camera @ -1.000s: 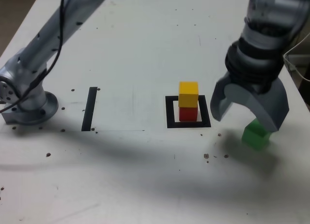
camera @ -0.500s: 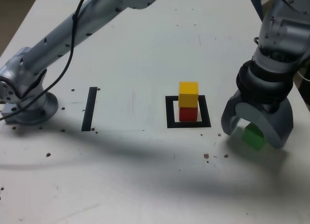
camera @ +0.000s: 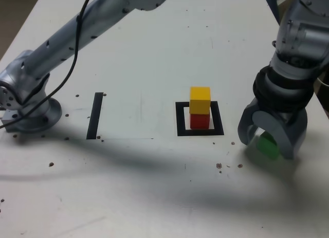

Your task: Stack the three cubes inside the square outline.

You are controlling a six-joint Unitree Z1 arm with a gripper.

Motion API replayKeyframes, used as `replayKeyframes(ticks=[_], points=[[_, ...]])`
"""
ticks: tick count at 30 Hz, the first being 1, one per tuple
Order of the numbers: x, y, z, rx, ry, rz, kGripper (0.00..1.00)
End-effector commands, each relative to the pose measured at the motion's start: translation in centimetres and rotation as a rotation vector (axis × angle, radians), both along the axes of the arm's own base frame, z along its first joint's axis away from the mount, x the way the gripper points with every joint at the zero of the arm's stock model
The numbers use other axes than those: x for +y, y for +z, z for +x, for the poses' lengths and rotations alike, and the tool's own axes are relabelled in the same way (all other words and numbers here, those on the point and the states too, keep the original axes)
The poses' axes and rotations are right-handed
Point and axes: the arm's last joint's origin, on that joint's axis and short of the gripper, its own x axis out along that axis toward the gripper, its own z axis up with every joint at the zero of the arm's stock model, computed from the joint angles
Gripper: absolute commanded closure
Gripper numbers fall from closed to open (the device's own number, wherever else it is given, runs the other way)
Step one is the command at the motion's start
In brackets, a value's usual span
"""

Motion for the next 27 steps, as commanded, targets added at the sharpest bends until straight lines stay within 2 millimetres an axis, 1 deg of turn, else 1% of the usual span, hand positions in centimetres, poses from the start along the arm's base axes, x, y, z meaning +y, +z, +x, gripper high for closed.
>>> replayKeyframes(ticks=[1,5,10,15,23,27], points=[[0.0,0.3,0.1,-0.016,-0.011,-0.003,0.68],[-0.1,0.6,0.3,-0.05,-0.035,-0.011,0.8],[0.0,0.8,0.1,-0.053,-0.05,-0.012,0.84],[-0.1,0.6,0.1,-0.047,-0.05,-0.017,0.92],[0.1,0.8,-0.2,-0.034,-0.048,-0.016,0.96],[0.2,1.6,-0.7,-0.031,-0.047,-0.014,0.96]])
